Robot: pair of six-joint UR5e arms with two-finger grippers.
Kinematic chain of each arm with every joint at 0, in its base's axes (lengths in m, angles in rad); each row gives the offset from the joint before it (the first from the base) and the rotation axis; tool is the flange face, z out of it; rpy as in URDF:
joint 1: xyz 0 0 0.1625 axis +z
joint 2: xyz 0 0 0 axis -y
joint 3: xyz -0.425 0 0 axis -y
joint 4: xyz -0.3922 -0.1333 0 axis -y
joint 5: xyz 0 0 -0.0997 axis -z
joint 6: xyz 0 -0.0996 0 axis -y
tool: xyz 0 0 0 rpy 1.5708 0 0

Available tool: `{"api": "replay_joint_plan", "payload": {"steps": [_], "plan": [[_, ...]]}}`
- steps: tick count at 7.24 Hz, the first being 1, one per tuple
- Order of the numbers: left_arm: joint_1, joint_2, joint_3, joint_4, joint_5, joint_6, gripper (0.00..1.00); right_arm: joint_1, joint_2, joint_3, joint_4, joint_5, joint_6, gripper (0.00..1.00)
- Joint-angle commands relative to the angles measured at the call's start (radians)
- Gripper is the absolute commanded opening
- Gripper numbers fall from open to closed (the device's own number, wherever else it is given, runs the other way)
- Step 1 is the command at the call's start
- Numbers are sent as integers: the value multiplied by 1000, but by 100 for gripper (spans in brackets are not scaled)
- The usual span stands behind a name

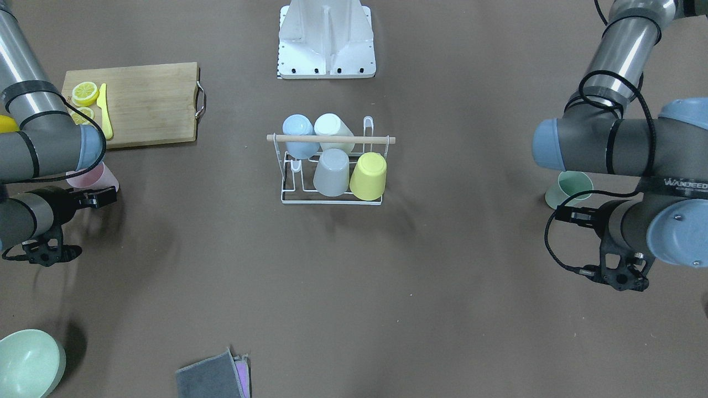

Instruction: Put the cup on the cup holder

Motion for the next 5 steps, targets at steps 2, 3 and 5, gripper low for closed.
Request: {"api": "replay_joint_plan", "payload": {"steps": [2,3,5], "plan": [[79,28,20,-6,10,28,98,-27,28,-29,-8,0,-3,95],[83,38,29,-8,10,30,98,-33,28,-29,-10,-2,-4,95],[84,54,27,-8,27,45,98,-38,22,-30,-17,-6,-35,94]]}}
